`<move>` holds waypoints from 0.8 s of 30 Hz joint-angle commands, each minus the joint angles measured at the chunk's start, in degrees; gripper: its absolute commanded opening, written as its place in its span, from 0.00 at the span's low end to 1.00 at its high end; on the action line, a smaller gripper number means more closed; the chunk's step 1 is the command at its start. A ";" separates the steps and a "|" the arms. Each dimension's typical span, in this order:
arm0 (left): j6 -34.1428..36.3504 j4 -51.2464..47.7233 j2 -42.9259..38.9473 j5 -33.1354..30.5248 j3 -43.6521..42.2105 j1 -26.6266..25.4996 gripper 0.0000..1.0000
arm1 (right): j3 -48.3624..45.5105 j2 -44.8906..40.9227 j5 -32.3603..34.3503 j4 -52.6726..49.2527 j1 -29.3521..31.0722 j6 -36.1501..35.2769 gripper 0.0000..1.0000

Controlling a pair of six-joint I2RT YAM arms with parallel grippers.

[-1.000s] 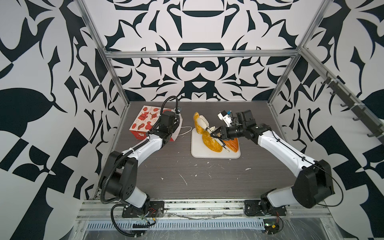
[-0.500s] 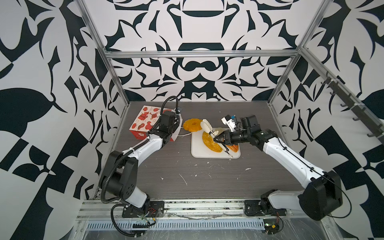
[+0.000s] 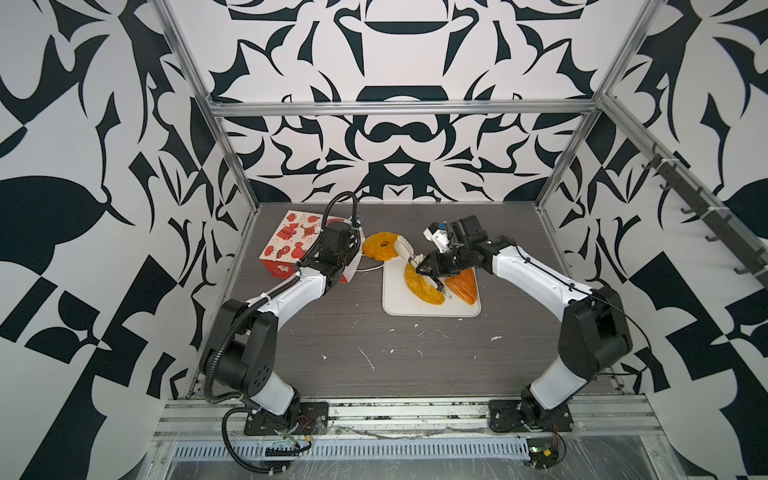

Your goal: Take the fake bread out of the paper bag

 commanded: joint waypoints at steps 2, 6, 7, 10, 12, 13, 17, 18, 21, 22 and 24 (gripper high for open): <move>-0.58 1.86 0.15 -0.05 1.29 0.57 0.07 | 6.62 0.24 14.37 -7.78 4.74 -12.93 0.02; -0.70 2.92 0.14 0.03 0.99 0.83 0.07 | 8.58 3.20 20.29 -9.91 6.63 -15.82 0.11; -0.73 3.03 -0.01 0.06 0.92 0.90 0.07 | 8.94 3.68 22.39 -10.43 7.19 -16.64 0.14; -0.83 3.77 -0.45 0.13 0.35 1.33 0.07 | 10.00 5.03 27.75 -11.41 9.27 -19.44 0.23; -1.06 4.34 -0.81 0.49 -0.03 1.66 0.07 | 11.14 6.05 29.32 -11.79 9.86 -20.09 0.24; -1.16 4.59 -0.94 0.62 -0.19 1.83 0.07 | 11.73 6.50 29.76 -11.92 10.03 -20.36 0.25; -1.65 5.23 -1.65 0.86 -0.88 2.34 0.07 | 14.10 8.20 33.19 -12.82 11.40 -21.72 0.35; -1.79 5.21 -1.86 0.93 -1.16 2.45 0.07 | 14.71 8.64 33.91 -13.21 11.86 -22.14 0.37; -2.05 5.26 -2.32 1.10 -1.63 2.80 0.08 | 15.95 9.56 36.04 -13.68 12.93 -23.00 0.39; -2.13 5.19 -2.41 1.11 -1.83 2.92 0.08 | 16.32 9.72 36.65 -13.76 13.20 -23.29 0.40; -2.09 5.14 -2.48 1.00 -2.06 3.16 0.08 | 16.70 10.03 38.24 -13.68 13.79 -23.67 0.40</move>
